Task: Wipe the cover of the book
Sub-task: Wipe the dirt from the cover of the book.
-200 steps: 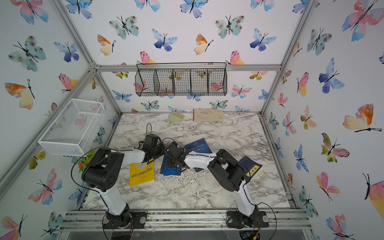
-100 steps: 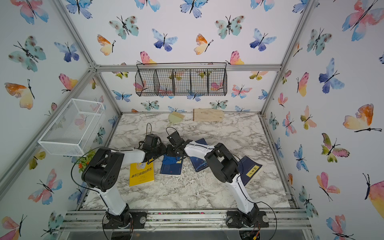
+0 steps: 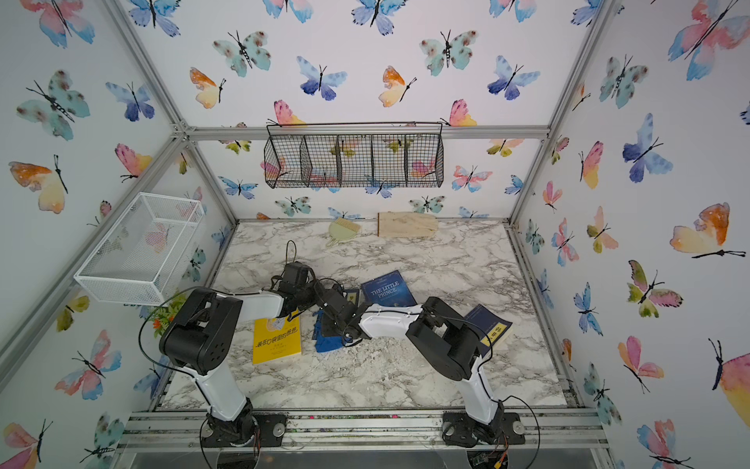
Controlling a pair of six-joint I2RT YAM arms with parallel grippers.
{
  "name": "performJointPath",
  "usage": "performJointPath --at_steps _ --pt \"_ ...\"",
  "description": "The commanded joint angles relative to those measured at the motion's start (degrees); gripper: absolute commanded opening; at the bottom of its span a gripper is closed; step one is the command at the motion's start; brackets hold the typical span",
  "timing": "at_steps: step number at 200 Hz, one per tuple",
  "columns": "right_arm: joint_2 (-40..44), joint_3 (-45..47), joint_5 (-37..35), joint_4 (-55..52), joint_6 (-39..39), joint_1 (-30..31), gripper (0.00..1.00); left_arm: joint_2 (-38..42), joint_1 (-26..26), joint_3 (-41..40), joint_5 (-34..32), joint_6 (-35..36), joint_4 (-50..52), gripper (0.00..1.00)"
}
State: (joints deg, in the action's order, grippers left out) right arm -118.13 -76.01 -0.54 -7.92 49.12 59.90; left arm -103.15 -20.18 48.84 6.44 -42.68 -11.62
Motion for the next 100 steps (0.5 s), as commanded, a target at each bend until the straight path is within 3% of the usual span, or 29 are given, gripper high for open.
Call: performJointPath --at_steps 1,49,82,100 --pt "-9.87 -1.02 -1.65 -18.43 -1.5 -2.18 0.01 -1.36 -0.2 -1.47 0.11 0.62 5.64 0.13" --pt "-15.98 -10.27 3.43 -18.84 -3.74 -12.3 0.01 -0.98 -0.12 -1.65 0.18 0.65 5.42 0.13" --pt "-16.08 -10.71 2.99 -19.48 -3.87 -12.58 0.01 -0.89 -0.12 -1.73 0.26 0.64 5.42 0.14" --pt "-13.29 -4.52 3.17 -16.57 -2.4 -11.18 0.01 -0.88 -0.12 -1.73 0.26 0.62 5.38 0.14"
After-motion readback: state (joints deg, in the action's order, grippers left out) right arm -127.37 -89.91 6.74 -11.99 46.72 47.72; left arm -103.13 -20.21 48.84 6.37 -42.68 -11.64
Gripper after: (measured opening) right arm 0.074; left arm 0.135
